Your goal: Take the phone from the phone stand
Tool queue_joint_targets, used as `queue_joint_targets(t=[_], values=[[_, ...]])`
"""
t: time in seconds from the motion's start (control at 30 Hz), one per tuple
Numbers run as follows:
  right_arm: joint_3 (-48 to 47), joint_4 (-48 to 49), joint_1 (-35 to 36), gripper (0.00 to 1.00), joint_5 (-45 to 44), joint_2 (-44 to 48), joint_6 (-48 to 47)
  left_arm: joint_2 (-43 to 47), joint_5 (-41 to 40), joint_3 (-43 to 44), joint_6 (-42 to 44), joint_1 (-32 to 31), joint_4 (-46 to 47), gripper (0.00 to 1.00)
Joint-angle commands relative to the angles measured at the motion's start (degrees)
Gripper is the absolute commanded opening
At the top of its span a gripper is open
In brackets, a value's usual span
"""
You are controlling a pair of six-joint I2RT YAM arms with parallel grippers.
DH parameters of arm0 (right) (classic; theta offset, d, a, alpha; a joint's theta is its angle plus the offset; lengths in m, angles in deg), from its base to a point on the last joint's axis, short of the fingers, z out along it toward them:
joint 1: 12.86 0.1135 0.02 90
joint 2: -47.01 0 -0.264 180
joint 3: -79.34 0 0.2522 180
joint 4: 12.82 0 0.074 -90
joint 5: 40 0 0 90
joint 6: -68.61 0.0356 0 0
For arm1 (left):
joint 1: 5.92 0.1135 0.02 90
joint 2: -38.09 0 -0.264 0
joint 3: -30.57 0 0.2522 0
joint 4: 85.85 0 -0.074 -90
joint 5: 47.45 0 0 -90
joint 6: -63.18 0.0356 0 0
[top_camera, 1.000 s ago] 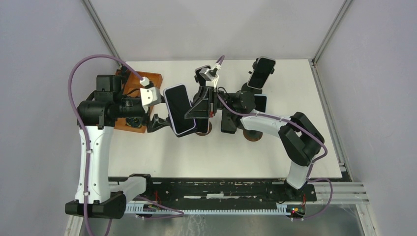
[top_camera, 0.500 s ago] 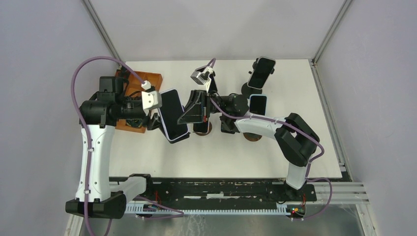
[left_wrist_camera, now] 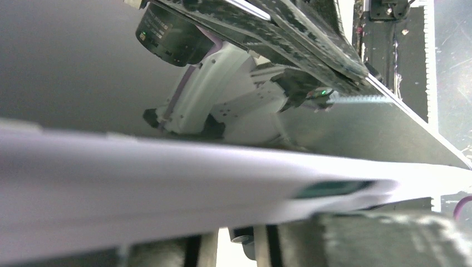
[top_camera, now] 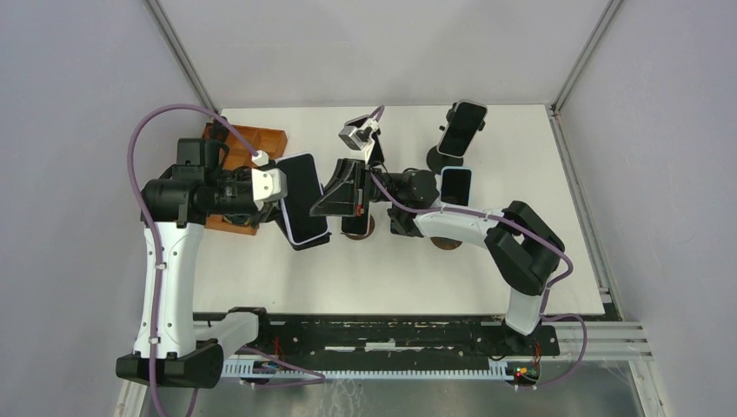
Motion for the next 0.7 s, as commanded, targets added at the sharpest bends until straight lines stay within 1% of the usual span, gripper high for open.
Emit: queue_joint_targets(t=[0.0,0.03,0.1,0.17,0.23,0.4,0.47,0.57,0.67], values=[[0.11,28.61,0.43,0.00,-4.67,4.00,-1.47,0.66,1.98,-0.01,3.41,-0.06,-0.40,0.15],[0.46,28.01,0.39,0.01,-4.82,4.08,-1.89,0.67,1.74,0.14,3.64,-0.06,-0.32,0.10],[1.47,26.65,0.43,0.05,-5.37,4.42,-2.88,0.74,1.13,0.20,4.08,-0.06,-0.18,0.03],[2.24,24.74,0.34,0.14,-5.97,4.83,-4.20,0.84,0.71,0.28,4.72,-0.06,-0.13,0.02],[2.66,22.98,0.21,0.26,-6.21,5.17,-5.35,1.01,0.34,0.42,5.53,-0.06,-0.06,0.02],[3.43,14.98,-0.43,0.43,-6.69,6.54,-9.32,0.94,-0.65,0.91,6.83,-0.06,-0.58,0.02],[4.04,11.68,-0.66,0.47,-6.85,7.43,-11.46,0.69,-0.86,1.01,6.98,-0.06,-0.89,0.02],[4.85,7.77,-1.03,0.51,-7.54,8.58,-14.15,0.43,-0.72,1.04,7.13,-0.06,-1.46,0.02],[4.53,1.54,-1.53,0.60,-7.67,9.43,-17.51,-0.04,-0.68,1.23,7.54,-0.06,-2.52,0.02]])
